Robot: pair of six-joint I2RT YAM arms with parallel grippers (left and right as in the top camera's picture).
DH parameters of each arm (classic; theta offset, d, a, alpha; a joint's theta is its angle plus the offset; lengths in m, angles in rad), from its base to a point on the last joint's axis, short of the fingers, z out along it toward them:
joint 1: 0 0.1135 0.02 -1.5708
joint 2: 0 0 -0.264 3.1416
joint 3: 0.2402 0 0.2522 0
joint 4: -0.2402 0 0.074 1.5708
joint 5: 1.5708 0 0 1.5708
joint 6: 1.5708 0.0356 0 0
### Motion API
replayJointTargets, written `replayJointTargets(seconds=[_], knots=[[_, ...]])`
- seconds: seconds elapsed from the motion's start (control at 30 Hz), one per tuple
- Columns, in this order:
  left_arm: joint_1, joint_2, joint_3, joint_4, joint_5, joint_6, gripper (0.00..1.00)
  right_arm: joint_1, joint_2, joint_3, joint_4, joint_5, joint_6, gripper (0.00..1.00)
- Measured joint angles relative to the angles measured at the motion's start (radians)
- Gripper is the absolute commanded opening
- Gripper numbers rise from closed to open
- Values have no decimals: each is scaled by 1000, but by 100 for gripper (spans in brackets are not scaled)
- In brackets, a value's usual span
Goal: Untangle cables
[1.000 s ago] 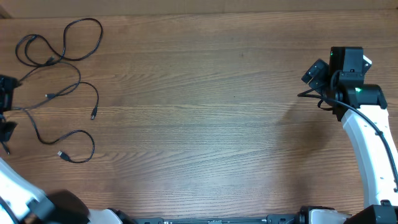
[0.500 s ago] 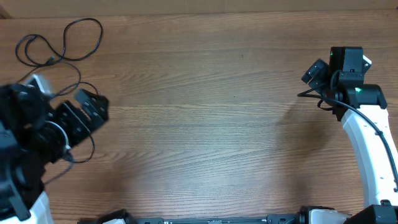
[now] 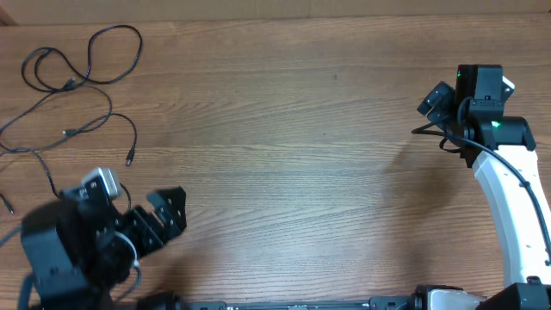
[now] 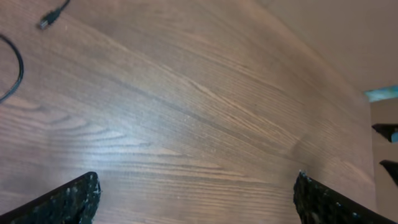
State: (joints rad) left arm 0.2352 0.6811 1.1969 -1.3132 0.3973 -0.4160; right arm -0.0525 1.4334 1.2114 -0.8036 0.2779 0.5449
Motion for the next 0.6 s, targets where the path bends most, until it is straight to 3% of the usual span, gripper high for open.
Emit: replayJointTargets(seconds=[0.27, 0.5, 0.6], knots=[[0, -270, -24, 3, 11, 47, 100, 0, 0, 0, 0, 0, 0, 100], [0, -297, -24, -18, 11, 53, 100, 0, 0, 0, 1, 0, 0, 100], [0, -297, -24, -18, 11, 53, 100, 0, 0, -1, 84, 0, 0, 100]])
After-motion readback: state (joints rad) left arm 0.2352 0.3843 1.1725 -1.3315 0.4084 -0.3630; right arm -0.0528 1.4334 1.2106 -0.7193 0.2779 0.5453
